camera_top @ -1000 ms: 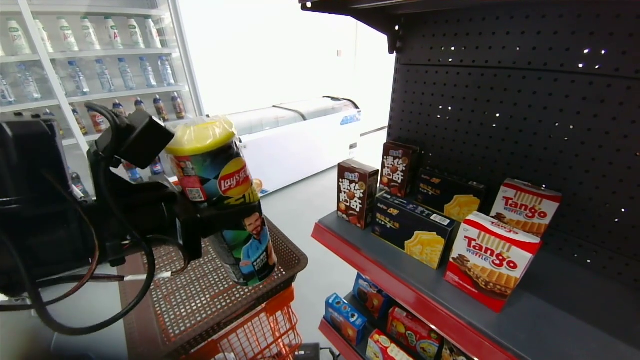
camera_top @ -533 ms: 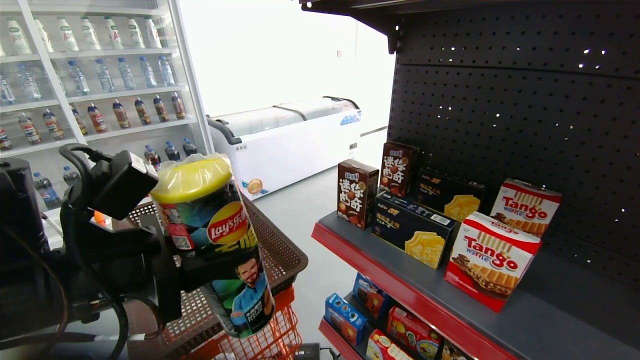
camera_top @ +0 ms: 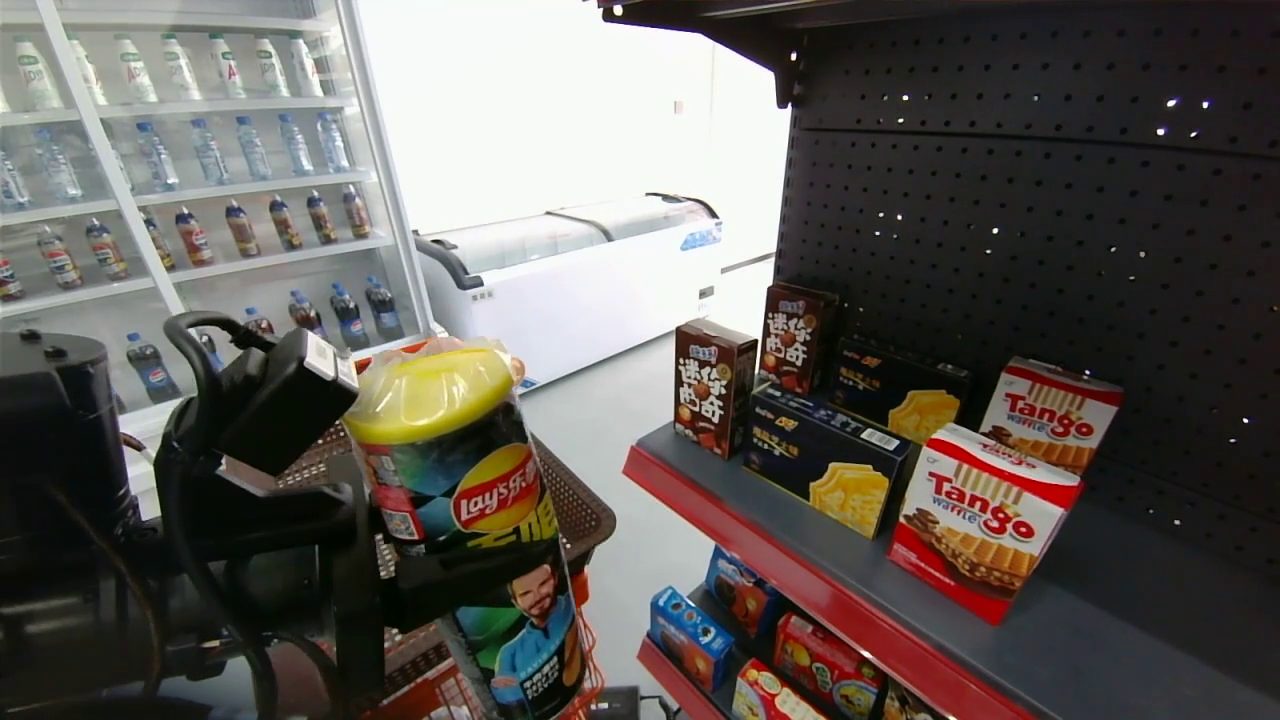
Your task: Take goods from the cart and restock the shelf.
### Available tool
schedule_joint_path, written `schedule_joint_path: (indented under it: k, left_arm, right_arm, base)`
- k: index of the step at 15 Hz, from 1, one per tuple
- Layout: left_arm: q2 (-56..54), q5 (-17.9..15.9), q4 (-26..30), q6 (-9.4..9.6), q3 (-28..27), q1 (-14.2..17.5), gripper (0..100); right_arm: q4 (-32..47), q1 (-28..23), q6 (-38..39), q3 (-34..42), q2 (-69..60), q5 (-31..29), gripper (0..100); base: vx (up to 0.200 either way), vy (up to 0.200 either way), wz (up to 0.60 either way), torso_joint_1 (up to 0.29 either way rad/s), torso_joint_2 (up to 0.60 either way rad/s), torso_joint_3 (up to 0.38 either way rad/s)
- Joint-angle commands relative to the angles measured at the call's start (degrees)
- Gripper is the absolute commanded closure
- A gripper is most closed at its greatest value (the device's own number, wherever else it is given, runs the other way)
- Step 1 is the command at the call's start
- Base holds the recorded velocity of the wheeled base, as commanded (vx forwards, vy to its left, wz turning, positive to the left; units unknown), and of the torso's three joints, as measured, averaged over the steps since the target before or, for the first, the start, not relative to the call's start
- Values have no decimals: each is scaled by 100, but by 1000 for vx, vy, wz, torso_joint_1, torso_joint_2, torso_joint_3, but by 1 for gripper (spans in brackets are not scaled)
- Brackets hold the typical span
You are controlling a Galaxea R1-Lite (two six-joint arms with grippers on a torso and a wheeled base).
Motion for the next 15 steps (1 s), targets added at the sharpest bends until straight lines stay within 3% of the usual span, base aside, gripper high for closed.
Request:
schedule_joint_path:
  k: [1,12,15]
  left_arm:
    - [111,-72,1,0,-13,-50,100]
    - [111,-204,-16,0,-22,-50,100]
    - [120,-204,-16,0,-22,-50,100]
  right_arm:
    - [1,2,-2,0,2,2,0]
    - [1,2,-2,0,2,2,0]
    - [-7,2,-2,0,2,2,0]
  base:
    - [0,0,0,0,0,0]
    - [0,0,0,0,0,0]
    - [0,0,-600,2,1,2]
